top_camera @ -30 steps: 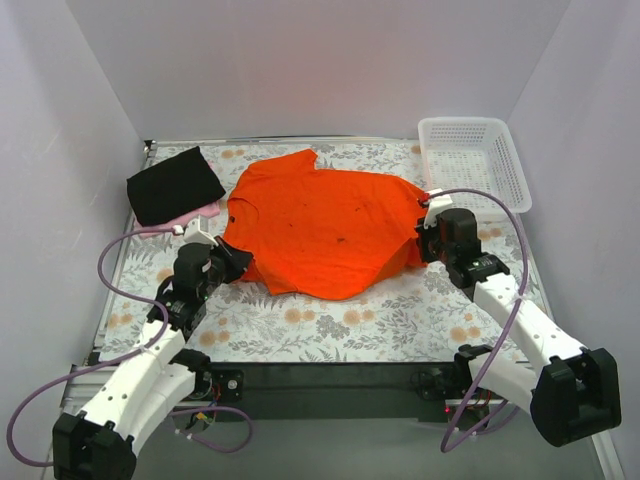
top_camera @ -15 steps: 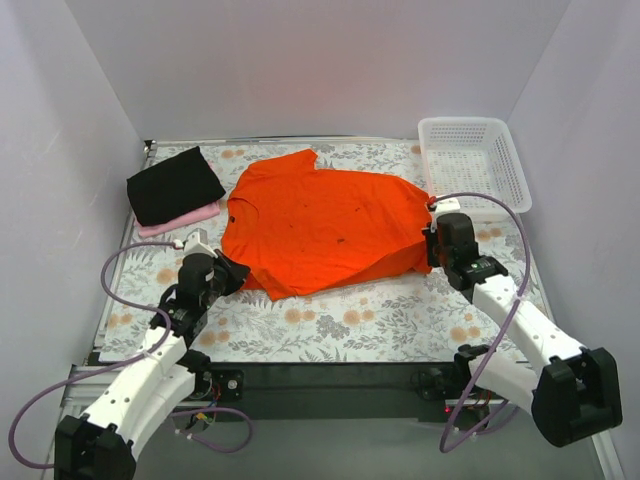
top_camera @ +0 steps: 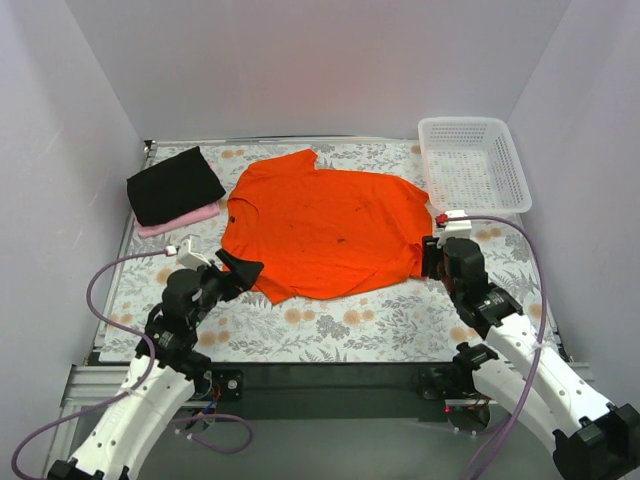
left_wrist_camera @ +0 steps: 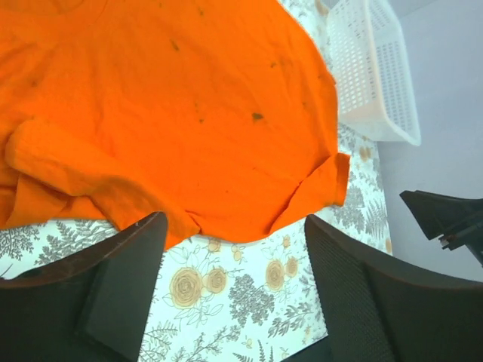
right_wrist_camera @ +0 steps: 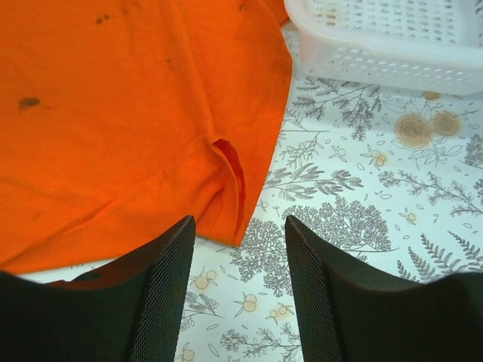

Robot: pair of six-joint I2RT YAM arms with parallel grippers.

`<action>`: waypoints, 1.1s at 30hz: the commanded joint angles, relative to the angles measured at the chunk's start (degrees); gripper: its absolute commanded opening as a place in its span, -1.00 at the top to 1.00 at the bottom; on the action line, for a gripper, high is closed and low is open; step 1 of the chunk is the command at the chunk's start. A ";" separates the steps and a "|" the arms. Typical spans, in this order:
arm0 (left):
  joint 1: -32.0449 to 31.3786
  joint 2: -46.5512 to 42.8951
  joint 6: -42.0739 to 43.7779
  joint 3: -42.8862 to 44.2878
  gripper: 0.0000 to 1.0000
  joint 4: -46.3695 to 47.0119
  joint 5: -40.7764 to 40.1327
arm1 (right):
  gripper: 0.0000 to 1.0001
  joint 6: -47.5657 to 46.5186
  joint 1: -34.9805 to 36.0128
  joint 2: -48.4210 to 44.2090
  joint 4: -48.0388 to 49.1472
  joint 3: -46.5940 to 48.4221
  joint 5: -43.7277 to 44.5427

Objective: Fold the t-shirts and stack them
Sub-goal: Flatten the tshirt out

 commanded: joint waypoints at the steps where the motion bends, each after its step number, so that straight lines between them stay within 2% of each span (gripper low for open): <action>1: -0.19 -2.14 0.46 4.31 -0.39 -3.08 0.25 | 0.07 0.73 0.57 -3.49 3.00 0.50 3.98; 5: -0.19 2.40 0.82 4.67 -0.68 -0.99 -1.69 | -0.03 -1.64 0.66 -1.67 6.60 0.93 2.40; 7: -0.28 6.53 1.51 4.40 -0.75 3.05 -1.95 | -0.03 -1.91 0.57 4.21 6.60 4.26 0.13; 12: -0.01 25.68 6.08 7.99 -0.93 13.51 -9.50 | 0.04 -2.96 0.48 20.91 7.65 14.01 -1.91; 17: 0.34 42.11 8.99 11.96 -0.94 24.30 -8.55 | 0.11 -3.84 -0.92 36.88 10.90 21.05 -5.23; 22: 0.78 54.51 10.31 17.92 -0.94 26.88 -6.09 | 0.16 -3.67 -4.00 49.13 11.53 28.69 -11.39; 26: 1.74 60.51 11.45 20.56 -0.94 28.11 -4.50 | 0.19 -3.67 -5.32 58.26 11.53 33.09 -14.65; 33: 2.89 67.19 12.33 23.30 -0.94 28.38 -2.83 | 0.22 -3.23 -7.60 64.96 11.53 37.31 -16.50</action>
